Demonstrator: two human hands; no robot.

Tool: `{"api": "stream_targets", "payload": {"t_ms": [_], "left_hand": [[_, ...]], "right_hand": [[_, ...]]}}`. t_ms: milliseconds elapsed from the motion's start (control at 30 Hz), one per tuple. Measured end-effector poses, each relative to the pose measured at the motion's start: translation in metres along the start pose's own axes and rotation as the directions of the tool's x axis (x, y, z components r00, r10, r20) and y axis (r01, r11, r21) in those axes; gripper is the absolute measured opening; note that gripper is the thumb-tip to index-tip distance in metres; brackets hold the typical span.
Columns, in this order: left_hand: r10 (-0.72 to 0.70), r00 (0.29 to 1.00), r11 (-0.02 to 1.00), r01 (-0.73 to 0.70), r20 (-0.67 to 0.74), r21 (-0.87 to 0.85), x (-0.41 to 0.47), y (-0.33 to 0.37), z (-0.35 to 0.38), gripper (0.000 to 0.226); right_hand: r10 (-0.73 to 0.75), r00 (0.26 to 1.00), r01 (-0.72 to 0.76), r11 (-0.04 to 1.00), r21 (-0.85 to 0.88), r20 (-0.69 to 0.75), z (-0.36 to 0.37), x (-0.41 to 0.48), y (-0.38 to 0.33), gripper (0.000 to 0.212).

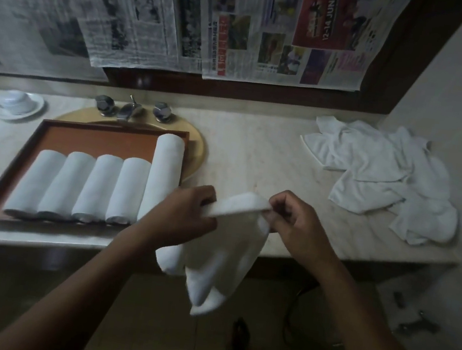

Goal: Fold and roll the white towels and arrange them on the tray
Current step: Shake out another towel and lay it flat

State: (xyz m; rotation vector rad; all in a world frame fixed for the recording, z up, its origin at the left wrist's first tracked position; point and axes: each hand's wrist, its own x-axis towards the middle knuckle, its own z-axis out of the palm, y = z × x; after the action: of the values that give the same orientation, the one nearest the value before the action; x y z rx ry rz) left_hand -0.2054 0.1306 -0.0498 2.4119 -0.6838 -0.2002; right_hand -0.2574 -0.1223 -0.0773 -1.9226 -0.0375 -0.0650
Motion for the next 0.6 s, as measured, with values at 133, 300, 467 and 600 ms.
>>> {"api": "stream_targets", "payload": {"t_ms": [133,300,467,600], "left_hand": [[-0.127,0.992,0.990,0.128,-0.016,0.067,-0.017,-0.025,-0.015,0.022],[-0.217,0.950,0.949,0.152,-0.226,-0.276,-0.021,-0.029,-0.036,0.014],[-0.008,0.978,0.910,-0.078,-0.207,-0.408,-0.009,0.012,-0.031,0.019],[0.167,0.980,0.959,-0.187,-0.108,-0.215,0.009,0.034,-0.012,0.027]], "right_hand": [[0.038,0.995,-0.036,0.999,0.022,-0.096,-0.014,-0.006,0.001,0.009],[0.127,0.981,-0.136,0.989,-0.057,-0.143,-0.018,-0.013,0.017,0.010],[0.111,0.992,-0.089,0.945,-0.315,0.052,-0.005,-0.017,0.003,0.043],[0.023,0.978,0.008,0.989,-0.149,0.206,0.010,-0.006,-0.027,0.065]]}}
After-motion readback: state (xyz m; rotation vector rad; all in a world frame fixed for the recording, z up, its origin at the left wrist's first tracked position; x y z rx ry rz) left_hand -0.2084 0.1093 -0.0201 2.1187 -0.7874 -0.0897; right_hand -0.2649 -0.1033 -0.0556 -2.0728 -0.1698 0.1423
